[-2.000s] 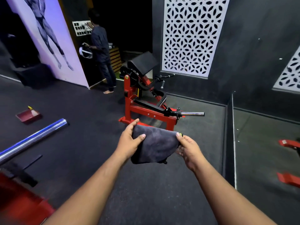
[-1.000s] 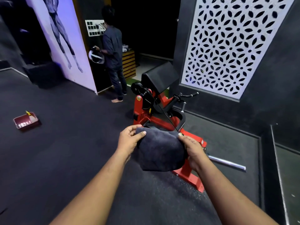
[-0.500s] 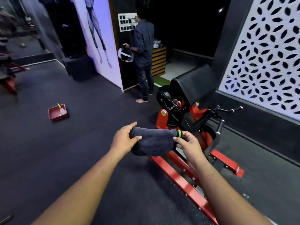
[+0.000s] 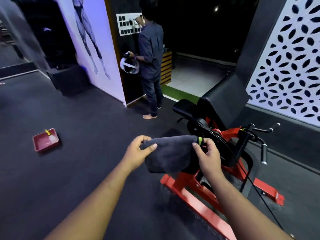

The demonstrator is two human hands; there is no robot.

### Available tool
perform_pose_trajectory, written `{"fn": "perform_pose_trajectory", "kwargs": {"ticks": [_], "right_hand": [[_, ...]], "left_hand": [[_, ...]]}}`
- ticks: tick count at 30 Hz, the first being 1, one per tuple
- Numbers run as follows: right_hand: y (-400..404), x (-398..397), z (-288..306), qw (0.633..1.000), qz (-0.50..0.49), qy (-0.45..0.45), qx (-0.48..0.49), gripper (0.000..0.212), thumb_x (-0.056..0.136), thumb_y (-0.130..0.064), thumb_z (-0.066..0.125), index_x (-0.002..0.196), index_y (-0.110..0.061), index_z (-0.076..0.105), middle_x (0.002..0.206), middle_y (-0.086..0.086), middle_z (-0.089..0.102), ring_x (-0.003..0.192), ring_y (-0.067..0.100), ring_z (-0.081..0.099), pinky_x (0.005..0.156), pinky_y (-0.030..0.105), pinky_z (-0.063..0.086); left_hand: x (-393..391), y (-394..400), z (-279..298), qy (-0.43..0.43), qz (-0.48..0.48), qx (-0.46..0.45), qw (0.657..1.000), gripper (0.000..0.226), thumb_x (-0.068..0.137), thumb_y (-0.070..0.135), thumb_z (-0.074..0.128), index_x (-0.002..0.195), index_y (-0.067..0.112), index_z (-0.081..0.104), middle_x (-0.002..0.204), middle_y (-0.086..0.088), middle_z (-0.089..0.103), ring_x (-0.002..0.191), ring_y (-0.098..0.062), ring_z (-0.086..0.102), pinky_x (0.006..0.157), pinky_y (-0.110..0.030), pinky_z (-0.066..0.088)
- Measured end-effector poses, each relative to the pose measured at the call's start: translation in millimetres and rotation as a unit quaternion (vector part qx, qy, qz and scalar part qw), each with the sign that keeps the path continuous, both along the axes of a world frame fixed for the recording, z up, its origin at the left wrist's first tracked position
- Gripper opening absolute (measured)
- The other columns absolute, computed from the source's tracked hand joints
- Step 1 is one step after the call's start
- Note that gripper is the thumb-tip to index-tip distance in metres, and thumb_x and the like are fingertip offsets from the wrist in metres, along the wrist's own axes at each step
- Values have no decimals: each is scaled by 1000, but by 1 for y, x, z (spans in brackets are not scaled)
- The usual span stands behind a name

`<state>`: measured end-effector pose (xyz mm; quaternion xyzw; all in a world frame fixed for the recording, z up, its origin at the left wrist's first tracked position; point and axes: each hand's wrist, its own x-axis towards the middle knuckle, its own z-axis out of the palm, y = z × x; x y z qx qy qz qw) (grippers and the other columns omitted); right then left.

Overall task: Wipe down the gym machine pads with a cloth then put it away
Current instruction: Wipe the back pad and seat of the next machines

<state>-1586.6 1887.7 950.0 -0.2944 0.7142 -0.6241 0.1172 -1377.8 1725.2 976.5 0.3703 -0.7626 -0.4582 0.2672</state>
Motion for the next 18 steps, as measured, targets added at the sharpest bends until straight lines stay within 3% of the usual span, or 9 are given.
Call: {"fn": "perform_pose_trajectory", "kwargs": {"ticks": [3,7,9,12,15,18], "right_hand": [[-50,-13,3,999,-43,1,5,15,92,-23,76,95,-20,62,88,-2,70,84,15,66,79,30,52],[-108,-43,-9,995,-85,-11,41,19,89,-31,78,93,-21,62,89,-5,70,84,13,66,79,33,52],[-133,-64,-23,991,-90,-24,92,26,89,-41,77,88,-22,60,83,-4,69,79,20,66,76,41,54],[-174,-102,-48,970,-108,3,217,40,90,-59,67,85,-20,56,75,-2,66,79,29,65,69,38,48],[-215,-128,-55,959,-132,12,251,42,89,-62,66,98,-23,54,88,1,71,89,31,68,73,37,50],[-258,-149,-58,971,-132,14,198,54,87,-49,75,124,-19,49,115,3,64,103,26,66,82,34,49]], "left_hand": [[-26,-54,12,15,-43,58,997,18,96,36,69,99,23,57,92,5,65,82,-8,59,72,-30,50],[-84,-117,20,74,-57,45,995,14,98,34,67,106,25,59,102,2,71,94,-12,69,82,-30,57],[-114,-146,23,87,-76,37,993,16,97,31,68,110,23,62,103,3,73,98,-11,69,85,-28,58],[-167,-201,14,73,-120,15,990,15,95,32,72,107,25,66,99,9,74,96,-10,70,85,-33,58],[-215,-247,11,44,-154,-14,987,13,95,26,73,105,19,66,91,14,71,89,4,66,81,-19,54],[-262,-284,11,34,-188,-11,981,12,95,21,73,104,21,65,92,12,70,86,7,65,77,-13,51]]}}
